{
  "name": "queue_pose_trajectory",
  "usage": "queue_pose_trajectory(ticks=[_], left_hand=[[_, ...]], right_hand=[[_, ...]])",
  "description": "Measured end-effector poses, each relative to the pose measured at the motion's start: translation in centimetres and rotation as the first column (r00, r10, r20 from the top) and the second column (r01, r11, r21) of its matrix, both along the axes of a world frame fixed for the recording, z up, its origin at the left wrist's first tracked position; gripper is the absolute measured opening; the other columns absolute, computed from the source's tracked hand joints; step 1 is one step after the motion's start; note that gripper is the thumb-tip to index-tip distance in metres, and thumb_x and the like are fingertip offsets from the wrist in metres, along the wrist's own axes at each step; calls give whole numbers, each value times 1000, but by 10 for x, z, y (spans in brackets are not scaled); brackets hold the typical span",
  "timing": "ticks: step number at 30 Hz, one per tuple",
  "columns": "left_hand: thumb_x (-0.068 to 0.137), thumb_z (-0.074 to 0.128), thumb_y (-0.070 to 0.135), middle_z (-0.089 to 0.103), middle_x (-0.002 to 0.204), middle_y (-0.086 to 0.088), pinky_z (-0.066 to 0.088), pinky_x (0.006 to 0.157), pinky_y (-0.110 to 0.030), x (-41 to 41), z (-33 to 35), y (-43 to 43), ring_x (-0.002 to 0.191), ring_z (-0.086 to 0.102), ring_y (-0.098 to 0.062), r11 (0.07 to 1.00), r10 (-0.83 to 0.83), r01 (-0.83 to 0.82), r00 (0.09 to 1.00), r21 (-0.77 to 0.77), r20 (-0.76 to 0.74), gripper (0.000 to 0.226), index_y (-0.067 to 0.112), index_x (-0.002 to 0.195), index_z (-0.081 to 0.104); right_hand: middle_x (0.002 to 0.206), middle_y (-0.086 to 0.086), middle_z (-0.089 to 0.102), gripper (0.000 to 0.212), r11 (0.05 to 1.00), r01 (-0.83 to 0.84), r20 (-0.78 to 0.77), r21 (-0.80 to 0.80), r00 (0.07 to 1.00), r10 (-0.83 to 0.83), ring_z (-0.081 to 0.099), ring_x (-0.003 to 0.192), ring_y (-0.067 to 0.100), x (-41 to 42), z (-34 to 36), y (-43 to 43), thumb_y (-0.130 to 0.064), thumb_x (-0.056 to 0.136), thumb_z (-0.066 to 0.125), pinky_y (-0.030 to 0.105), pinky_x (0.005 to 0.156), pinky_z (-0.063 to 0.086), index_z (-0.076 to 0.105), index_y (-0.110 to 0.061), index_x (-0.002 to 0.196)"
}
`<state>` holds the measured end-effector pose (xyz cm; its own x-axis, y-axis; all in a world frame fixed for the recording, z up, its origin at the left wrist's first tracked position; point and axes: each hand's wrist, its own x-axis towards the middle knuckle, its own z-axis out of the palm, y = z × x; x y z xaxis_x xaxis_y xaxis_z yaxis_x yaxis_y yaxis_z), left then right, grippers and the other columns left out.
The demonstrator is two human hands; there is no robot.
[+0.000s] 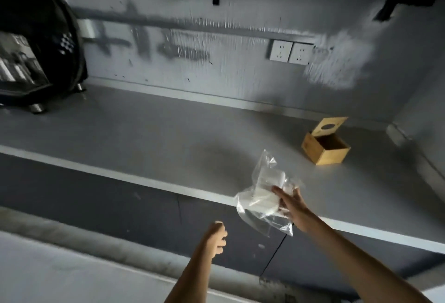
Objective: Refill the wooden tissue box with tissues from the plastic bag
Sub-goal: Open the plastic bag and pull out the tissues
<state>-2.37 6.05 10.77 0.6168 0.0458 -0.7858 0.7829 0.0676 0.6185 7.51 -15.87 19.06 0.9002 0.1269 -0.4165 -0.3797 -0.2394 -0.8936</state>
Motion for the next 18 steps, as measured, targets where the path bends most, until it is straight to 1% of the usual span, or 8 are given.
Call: queue_pose_trajectory(ticks=[2, 4, 6, 7, 10, 13, 15, 18], left_hand=[[96, 39, 37, 64, 114, -5, 43, 97, -40, -13, 72, 13, 101, 62, -23, 996, 84, -86, 993, 14, 85, 31, 16, 109, 57], [96, 38, 20, 59, 86, -2, 46, 74, -32, -13, 149, 24, 74, 57, -19, 980, 184, -194, 969, 42, 166, 17, 19, 89, 53], [98, 43, 29, 63, 99, -5, 51, 72, -35, -8, 224, 32, 83, 62, -23, 983, 169, -180, 952, 19, 256, 16, 19, 104, 54], [97, 45, 41, 63, 111, -6, 54, 74, -37, -10, 257, 33, 93, 64, -24, 994, 104, -109, 954, 0, 281, 27, 22, 115, 52], [85, 46, 69, 60, 124, -11, 57, 74, -37, -6, 344, 28, 101, 63, -24, 984, -176, 175, 909, 37, 377, 56, 29, 124, 50], [84, 51, 65, 64, 120, -5, 57, 78, -36, 3, 405, 13, 100, 67, -21, 957, -277, 274, 776, 94, 566, 52, 31, 124, 47], [84, 56, 61, 62, 121, 3, 56, 91, -44, 10, 432, 2, 108, 65, -16, 953, -290, 268, 686, 139, 667, 49, 33, 122, 44], [80, 63, 57, 65, 112, 7, 53, 90, -47, 28, 465, -25, 102, 66, -13, 938, -313, 311, 571, 153, 759, 48, 35, 119, 45]], right_hand=[[88, 8, 53, 95, 1000, -24, -97, 18, 995, 26, 53, 73, 17, -26, 35, 3, -30, 86, 69, 29, 55, 45, -2, -30, 150], [74, 1, 51, 92, 995, -69, -126, 65, 989, 77, 50, 56, 10, -50, 78, 12, -22, 89, 66, 24, 47, 41, -3, -29, 150], [81, -3, 55, 93, 982, -164, -66, 94, 983, 170, 56, 53, 4, -64, 136, 21, -30, 84, 72, 24, 48, 45, 5, -27, 149], [88, -2, 58, 107, 973, -206, -9, 100, 978, 208, 61, 57, 3, -68, 168, 23, -40, 73, 78, 25, 52, 48, 5, -26, 150], [120, 13, 61, 145, 923, -344, 178, 174, 932, 315, 71, 91, 9, -68, 253, 25, -51, 45, 90, 27, 77, 54, -4, -24, 151], [120, 3, 53, 121, 893, -410, 371, 184, 871, 323, 68, 86, -5, -63, 318, 21, -23, 65, 85, 15, 69, 54, -1, -27, 150], [130, -12, 46, 97, 899, -391, 471, 199, 843, 262, 62, 93, -15, -60, 351, 15, 5, 83, 66, 12, 72, 52, 3, -34, 145], [131, -13, 48, 94, 923, -354, 515, 151, 825, 232, 63, 97, -12, -52, 392, -11, 5, 87, 63, 13, 73, 53, 3, -32, 149]])
